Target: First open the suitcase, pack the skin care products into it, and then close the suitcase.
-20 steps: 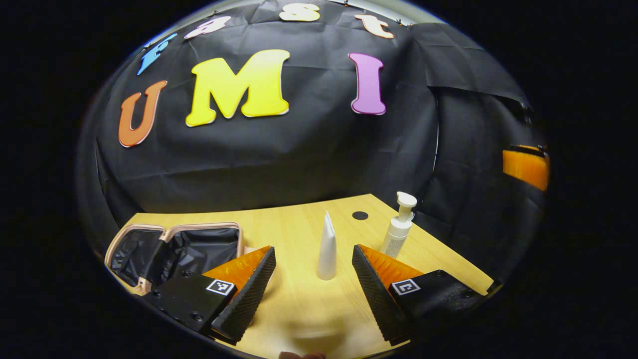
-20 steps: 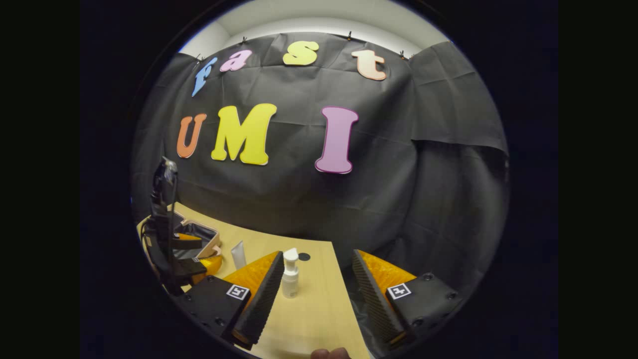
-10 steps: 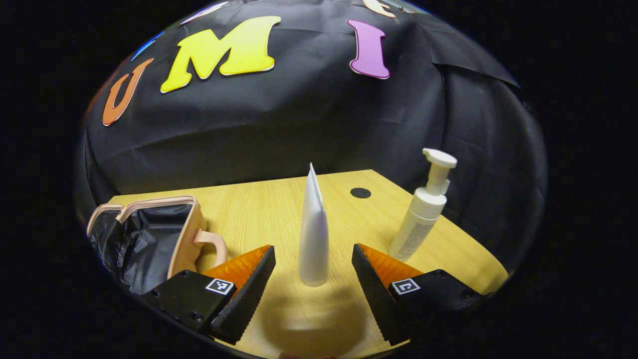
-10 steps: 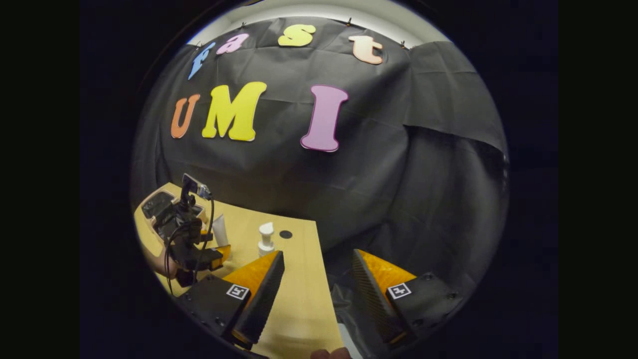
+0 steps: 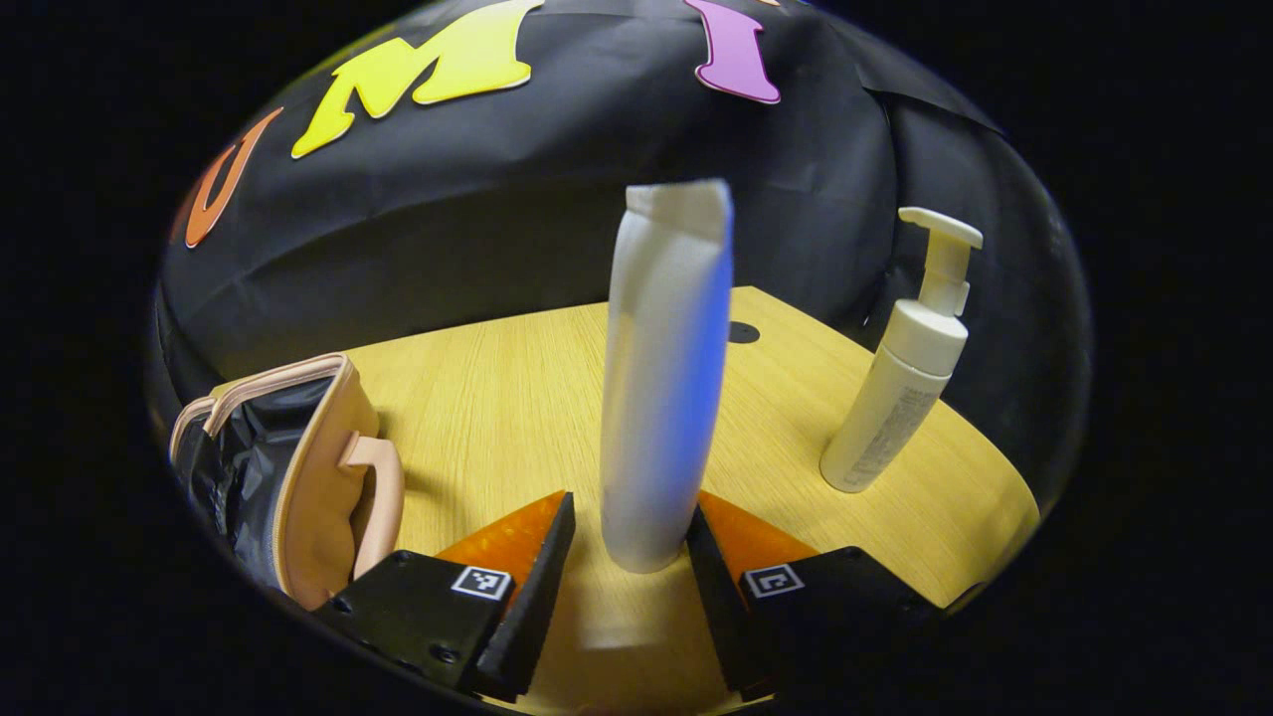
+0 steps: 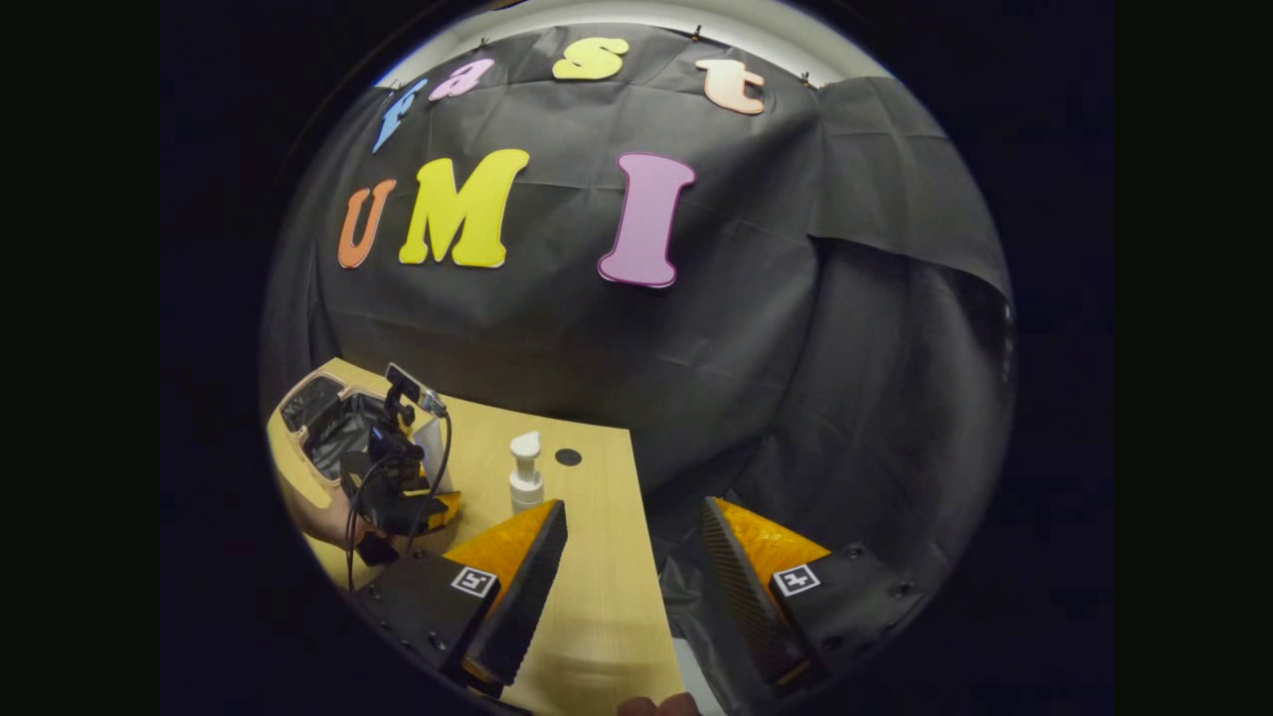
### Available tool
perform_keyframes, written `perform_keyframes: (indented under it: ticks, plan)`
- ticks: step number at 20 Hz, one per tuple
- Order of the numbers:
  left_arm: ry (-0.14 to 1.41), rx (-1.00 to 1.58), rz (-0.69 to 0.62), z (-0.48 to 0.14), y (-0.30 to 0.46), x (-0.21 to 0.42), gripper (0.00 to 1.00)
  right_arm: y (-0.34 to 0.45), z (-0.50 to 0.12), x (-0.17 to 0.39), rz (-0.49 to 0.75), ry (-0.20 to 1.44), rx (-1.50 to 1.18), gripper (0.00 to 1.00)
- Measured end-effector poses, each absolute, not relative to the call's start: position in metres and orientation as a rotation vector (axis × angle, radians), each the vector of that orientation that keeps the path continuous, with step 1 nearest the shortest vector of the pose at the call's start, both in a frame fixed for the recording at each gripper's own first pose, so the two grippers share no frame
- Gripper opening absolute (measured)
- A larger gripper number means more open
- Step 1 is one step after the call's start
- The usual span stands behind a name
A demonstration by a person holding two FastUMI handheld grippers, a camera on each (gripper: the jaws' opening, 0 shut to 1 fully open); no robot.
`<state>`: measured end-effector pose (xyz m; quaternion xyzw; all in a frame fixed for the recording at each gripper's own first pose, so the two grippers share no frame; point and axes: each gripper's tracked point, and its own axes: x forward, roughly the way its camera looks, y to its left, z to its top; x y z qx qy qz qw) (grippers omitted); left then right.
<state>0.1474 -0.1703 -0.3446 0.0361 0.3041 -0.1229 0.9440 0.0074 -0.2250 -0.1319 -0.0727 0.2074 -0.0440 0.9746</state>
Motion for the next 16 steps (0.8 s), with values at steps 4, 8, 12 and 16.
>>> perform_keyframes:
  ticks: [4,8,12,16]
  plan:
    - [0.638,0.061,-0.254,-0.341,-0.167,0.144,0.49,-0.217,-0.143,0.011,-0.065,0.436,-0.149,0.82]
    - [0.602,0.033,-0.256,-0.296,-0.156,0.127,0.48,-0.197,-0.173,0.026,-0.012,0.445,-0.127,0.82]
    - [0.568,-0.010,-0.238,-0.239,-0.138,0.086,0.48,-0.165,-0.225,0.054,0.035,0.476,-0.047,0.82]
    - [0.559,-0.010,-0.149,-0.203,-0.101,0.048,0.48,-0.135,-0.268,0.084,0.077,0.503,-0.005,0.82]
